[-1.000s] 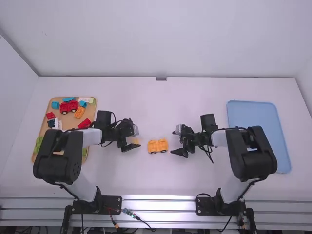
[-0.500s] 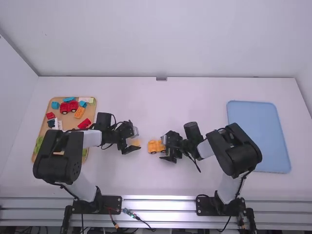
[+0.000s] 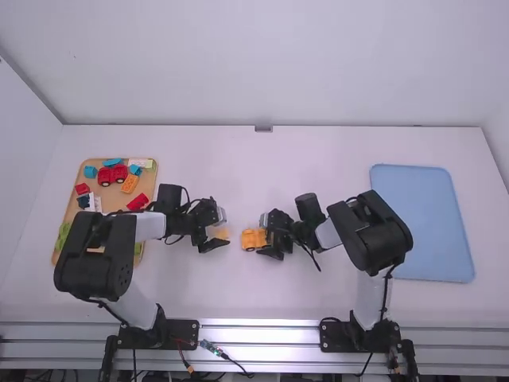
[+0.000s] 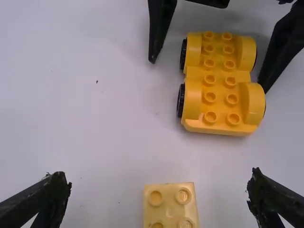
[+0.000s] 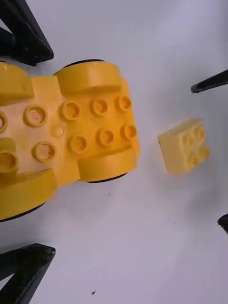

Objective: Assemble lego blocks to make yellow taxi

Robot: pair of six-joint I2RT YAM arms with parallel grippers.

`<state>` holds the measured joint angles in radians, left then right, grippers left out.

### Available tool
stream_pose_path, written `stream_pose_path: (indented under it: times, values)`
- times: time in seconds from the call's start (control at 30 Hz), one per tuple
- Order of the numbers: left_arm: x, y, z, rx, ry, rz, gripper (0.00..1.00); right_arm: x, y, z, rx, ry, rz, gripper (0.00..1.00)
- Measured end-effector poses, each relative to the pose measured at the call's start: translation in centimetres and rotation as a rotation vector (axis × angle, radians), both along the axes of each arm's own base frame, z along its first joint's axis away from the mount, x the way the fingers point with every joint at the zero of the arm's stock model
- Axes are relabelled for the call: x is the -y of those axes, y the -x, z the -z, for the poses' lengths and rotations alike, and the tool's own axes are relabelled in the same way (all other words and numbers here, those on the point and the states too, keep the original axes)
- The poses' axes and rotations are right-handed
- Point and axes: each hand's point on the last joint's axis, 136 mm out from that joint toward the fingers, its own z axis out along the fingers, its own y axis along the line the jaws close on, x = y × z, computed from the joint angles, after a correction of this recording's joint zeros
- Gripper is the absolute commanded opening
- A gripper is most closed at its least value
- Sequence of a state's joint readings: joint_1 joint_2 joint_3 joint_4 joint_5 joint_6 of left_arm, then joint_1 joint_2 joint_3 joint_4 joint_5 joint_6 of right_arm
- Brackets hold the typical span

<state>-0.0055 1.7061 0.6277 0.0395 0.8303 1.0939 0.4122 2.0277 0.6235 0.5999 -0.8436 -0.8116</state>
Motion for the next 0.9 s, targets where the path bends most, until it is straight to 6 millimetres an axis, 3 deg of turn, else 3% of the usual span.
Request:
stream_pose_path:
  times: [0.07,0.17,0.47,0.67,0.9]
  values:
    - [0.0,0.0,0.0,0.0,0.0,0.0,0.99,0.0,0.0,0.0,0.001,-0.002,-0.001,0.65]
    - [0.0,0.0,0.0,-0.001,0.0,0.0,0.99,0.0,-0.1,0.0,0.007,0.0,0.001,0.44]
    - [0.0,0.5,0.2,-0.027,-0.002,0.003,0.99,0.1,-0.3,0.0,-0.006,0.001,0.017,0.49]
    - [0.0,1.6,0.6,-0.039,-0.018,0.044,0.99,1.8,-1.4,0.0,-0.042,-0.005,0.079,0.49]
    - [0.0,0.4,0.3,0.042,-0.018,0.039,0.99,3.3,-2.4,0.0,-0.054,-0.017,0.13,0.51]
